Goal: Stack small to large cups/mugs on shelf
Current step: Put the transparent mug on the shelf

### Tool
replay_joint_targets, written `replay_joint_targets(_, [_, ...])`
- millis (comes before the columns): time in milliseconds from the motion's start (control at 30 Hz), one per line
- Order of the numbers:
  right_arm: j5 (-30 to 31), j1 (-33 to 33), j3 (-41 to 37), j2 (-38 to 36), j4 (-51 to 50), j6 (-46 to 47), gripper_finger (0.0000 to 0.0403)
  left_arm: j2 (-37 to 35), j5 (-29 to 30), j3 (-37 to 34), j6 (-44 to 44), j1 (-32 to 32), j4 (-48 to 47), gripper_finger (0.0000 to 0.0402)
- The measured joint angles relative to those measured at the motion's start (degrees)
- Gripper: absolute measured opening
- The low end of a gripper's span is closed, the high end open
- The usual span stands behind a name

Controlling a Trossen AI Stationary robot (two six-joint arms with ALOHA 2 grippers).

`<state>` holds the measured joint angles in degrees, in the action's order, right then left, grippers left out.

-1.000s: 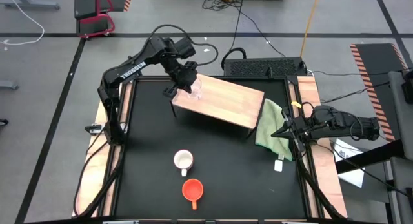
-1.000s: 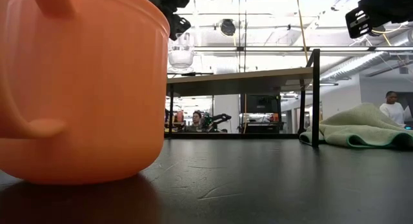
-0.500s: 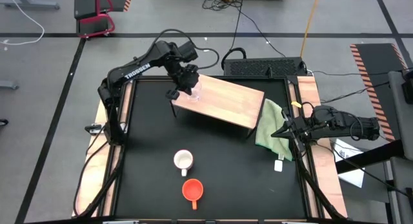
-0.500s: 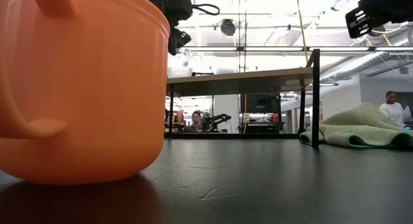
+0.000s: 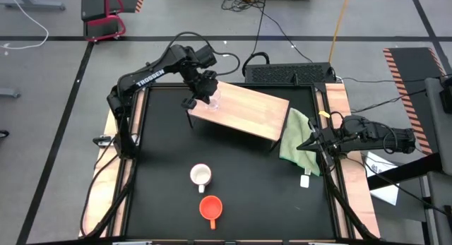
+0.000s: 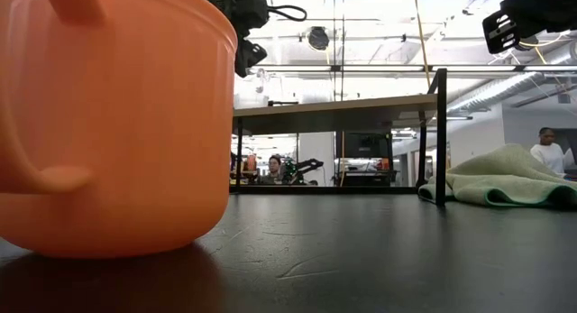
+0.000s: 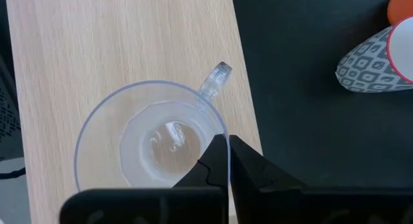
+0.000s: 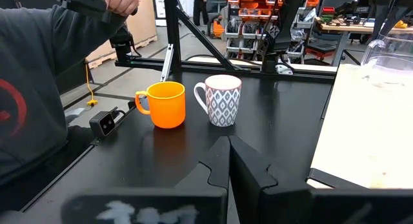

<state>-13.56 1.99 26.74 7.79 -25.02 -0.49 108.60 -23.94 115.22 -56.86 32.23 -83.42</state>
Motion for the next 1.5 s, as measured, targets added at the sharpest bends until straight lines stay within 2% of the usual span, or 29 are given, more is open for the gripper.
replay_joint_targets(800, [0.0, -0.01, 0.0, 0.0, 0.0, 0.02, 0.0, -0.01, -0.01, 0.0, 1.68, 0.0, 0.13, 0.0001])
replay_joint_targets(1000, [0.0, 0.0, 0.0, 0.01, 0.0, 0.02, 0.0, -0.02, 0.0, -0.03, 1.9, 0.0, 0.09, 0.0022])
replay_joint_targets(1500, [0.0, -0.01, 0.0, 0.0, 0.0, 0.04, 0.0, -0.02, 0.0, -0.04, 3.62, 0.0, 0.07, 0.0044])
